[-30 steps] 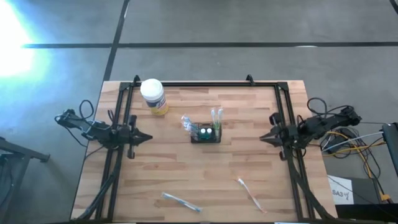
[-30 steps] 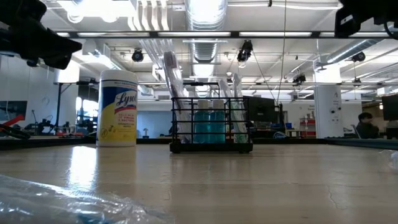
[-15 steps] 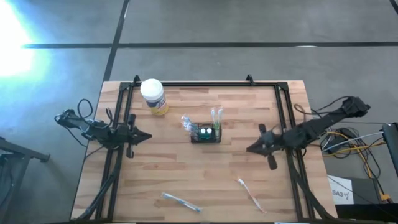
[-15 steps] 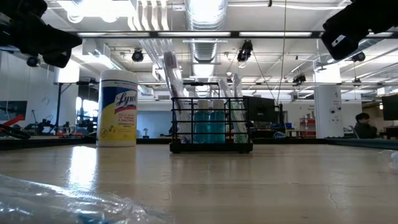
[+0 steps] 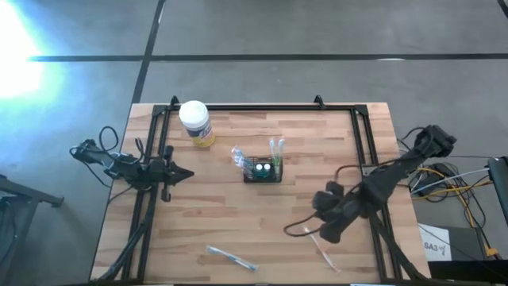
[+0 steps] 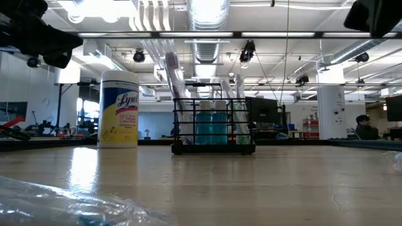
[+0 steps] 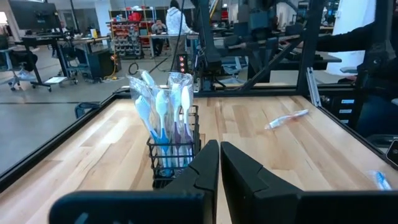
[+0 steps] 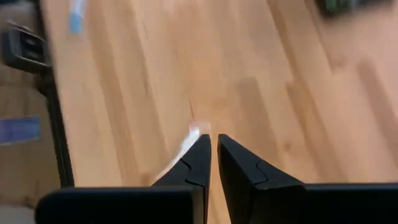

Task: Pick & Place toothbrushing station
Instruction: Put the orange toothbrush into the black mesh organizer

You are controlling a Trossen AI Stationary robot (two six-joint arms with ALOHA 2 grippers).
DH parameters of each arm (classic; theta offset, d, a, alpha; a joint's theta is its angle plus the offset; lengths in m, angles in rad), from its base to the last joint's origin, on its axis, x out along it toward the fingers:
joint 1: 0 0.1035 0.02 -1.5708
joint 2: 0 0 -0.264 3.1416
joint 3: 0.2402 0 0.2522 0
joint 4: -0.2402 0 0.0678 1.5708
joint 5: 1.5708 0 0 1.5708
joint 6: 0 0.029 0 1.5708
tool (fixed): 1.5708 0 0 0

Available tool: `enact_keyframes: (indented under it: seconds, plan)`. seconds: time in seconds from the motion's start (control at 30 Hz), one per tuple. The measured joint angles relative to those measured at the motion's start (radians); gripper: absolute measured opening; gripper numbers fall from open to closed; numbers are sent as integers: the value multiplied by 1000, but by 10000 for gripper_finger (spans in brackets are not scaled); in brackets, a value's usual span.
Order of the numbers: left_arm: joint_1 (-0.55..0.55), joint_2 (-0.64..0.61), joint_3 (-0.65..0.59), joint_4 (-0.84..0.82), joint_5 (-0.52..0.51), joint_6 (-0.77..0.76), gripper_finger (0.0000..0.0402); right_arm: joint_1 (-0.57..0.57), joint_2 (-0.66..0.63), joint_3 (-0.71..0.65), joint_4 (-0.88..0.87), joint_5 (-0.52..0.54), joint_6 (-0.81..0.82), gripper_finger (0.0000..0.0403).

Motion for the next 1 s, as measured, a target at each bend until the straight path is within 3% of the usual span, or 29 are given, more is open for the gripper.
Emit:
enact_keyframes:
  seconds: [0.17, 0.47, 0.67, 0.77, 1.0]
  plan:
    - [0, 0, -1, 0, 3, -6, 23, 17, 156, 176, -116, -149, 131, 52]
    - [0, 0, -5, -3, 4, -29, 23, 99, 307, 380, -138, -183, 292, 145]
    - [0, 0, -5, -6, 6, -35, 23, 179, 338, 391, -261, -74, 606, 195]
    - [0, 0, -5, -13, 8, -36, 23, 205, 370, 369, -311, -71, 754, 205]
    - [0, 0, -5, -14, 7, -40, 23, 225, 449, 343, -278, -73, 798, 212]
